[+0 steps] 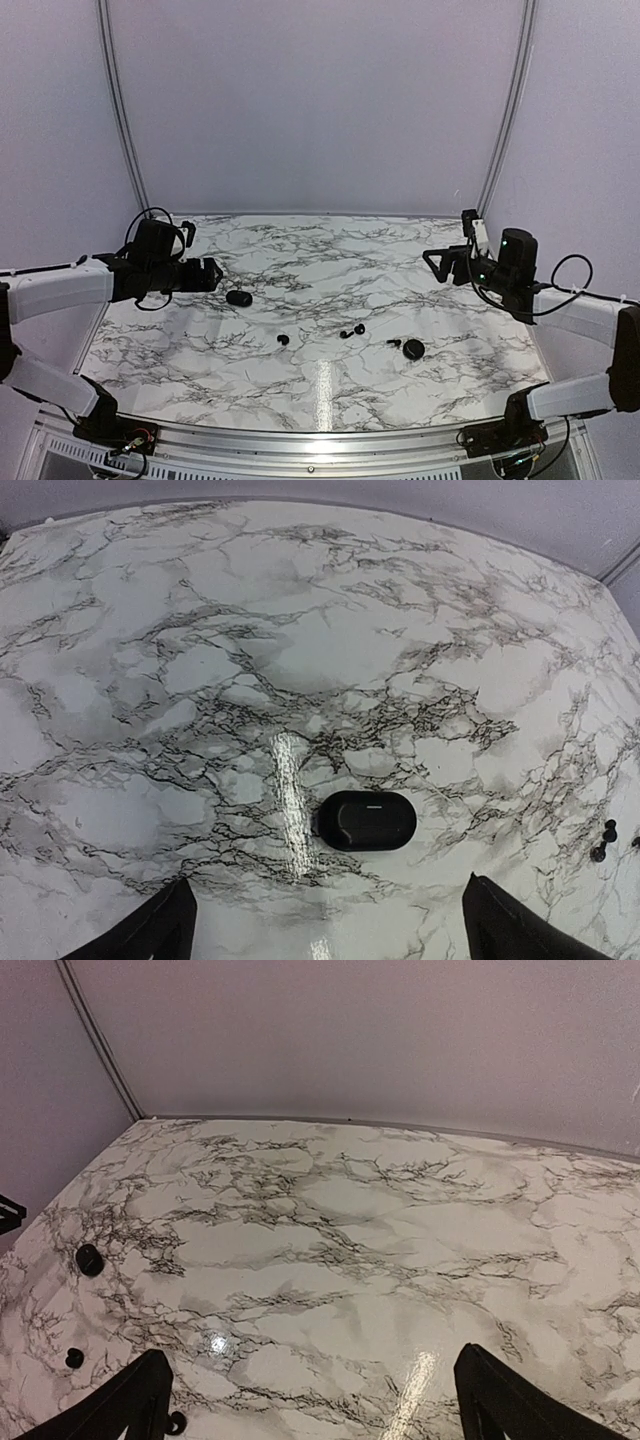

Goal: Insert the wireless bluetooth earbuds into the charging case
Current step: Pick up the charging case from the center of the board.

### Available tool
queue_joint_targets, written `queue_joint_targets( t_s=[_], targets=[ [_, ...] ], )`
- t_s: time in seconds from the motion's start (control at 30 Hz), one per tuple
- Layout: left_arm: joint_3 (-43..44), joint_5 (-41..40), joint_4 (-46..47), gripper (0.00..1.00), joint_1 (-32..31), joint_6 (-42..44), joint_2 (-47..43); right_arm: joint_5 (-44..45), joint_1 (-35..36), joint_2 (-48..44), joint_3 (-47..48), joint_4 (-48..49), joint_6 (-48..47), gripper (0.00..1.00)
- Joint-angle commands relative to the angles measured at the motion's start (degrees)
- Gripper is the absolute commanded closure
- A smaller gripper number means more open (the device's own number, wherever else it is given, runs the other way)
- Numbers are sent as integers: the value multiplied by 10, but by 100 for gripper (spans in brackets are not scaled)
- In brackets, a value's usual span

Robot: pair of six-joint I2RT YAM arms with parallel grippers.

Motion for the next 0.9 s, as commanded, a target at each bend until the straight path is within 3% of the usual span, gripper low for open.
queue_joint_targets(
  t_s=[0.0,0.27,0.87],
  targets=[
    [38,3,-38,6,-28,16,55,-36,0,10,21,9,16,1],
    [118,-28,-71,16,-66,26,183,-53,0,17,21,5,14,2],
    [194,-99,-107,16,-102,18,306,-74,0,46,24,30,21,1]
  ],
)
